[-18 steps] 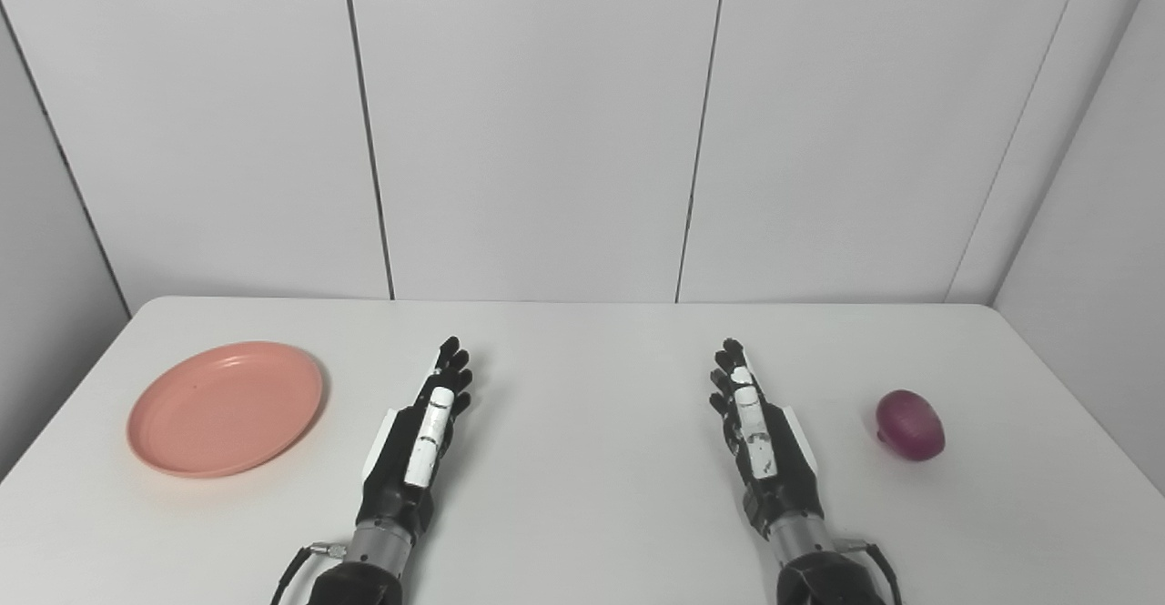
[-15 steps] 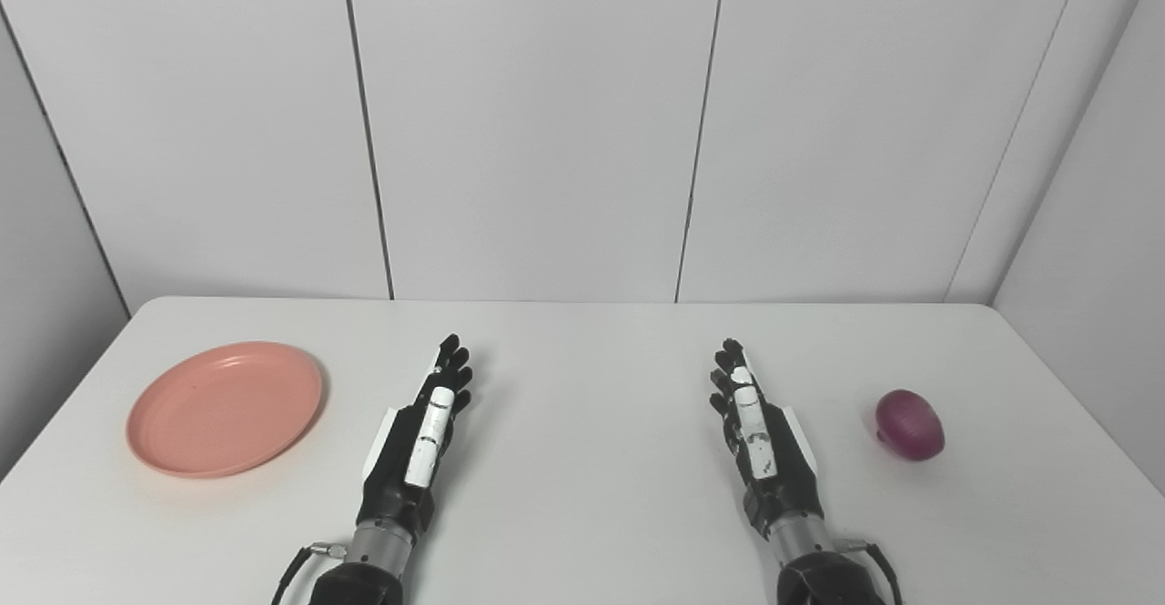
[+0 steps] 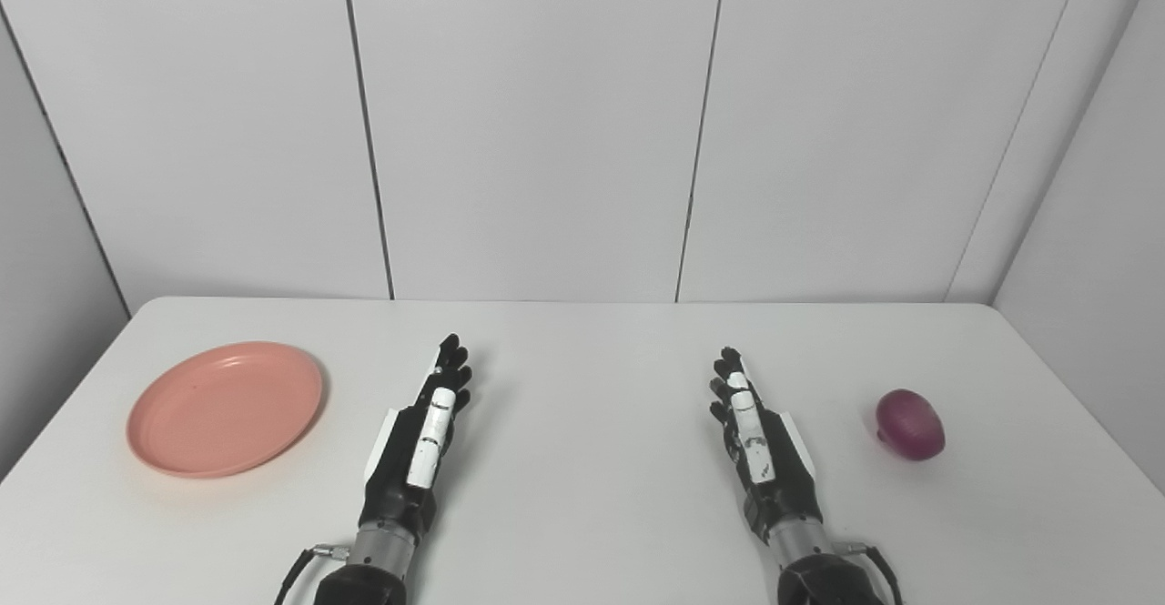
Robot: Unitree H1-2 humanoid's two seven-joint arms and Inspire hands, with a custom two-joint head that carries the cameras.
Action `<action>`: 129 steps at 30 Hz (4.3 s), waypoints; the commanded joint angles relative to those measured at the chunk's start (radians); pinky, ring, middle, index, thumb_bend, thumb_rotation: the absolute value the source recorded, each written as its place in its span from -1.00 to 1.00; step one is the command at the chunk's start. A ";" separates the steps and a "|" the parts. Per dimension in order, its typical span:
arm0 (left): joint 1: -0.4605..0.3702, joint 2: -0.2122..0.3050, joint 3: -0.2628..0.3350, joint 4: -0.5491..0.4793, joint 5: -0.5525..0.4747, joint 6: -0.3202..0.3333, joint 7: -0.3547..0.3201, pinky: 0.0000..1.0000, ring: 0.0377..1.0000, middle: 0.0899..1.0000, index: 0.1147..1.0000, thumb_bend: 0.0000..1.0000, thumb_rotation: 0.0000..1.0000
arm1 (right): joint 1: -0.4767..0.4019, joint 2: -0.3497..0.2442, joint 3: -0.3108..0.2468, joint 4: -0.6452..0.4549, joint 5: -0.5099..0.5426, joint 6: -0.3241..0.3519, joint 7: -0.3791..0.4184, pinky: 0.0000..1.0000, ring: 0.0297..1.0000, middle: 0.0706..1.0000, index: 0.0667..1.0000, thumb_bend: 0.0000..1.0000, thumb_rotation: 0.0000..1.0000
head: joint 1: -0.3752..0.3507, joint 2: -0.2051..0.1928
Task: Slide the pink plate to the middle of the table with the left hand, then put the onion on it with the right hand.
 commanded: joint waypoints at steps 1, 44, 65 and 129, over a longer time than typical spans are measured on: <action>-0.022 -0.006 -0.003 -0.011 0.010 -0.043 0.014 0.95 0.97 0.98 0.98 0.17 1.00 | -0.043 -0.004 0.003 -0.022 -0.008 0.003 0.008 1.00 1.00 1.00 1.00 0.14 1.00 | -0.001 0.001; -0.095 0.000 0.015 -0.067 -0.009 0.011 0.018 0.97 0.98 1.00 0.99 0.23 1.00 | -0.001 -0.060 -0.032 -0.135 0.071 0.084 0.072 1.00 1.00 1.00 1.00 -0.14 1.00 | 0.398 -0.135; -0.154 0.205 0.180 -0.098 -0.136 0.097 -0.011 0.92 0.92 0.92 0.90 0.27 1.00 | 0.013 -0.056 -0.033 -0.203 0.067 0.125 0.066 1.00 1.00 1.00 1.00 -0.40 1.00 | 0.422 -0.152; -0.348 0.532 0.333 0.728 -0.180 -0.269 -0.044 0.89 0.85 0.82 0.80 0.24 1.00 | 0.034 -0.045 -0.034 -0.313 0.079 0.226 0.046 1.00 1.00 1.00 1.00 -0.47 1.00 | 0.431 -0.127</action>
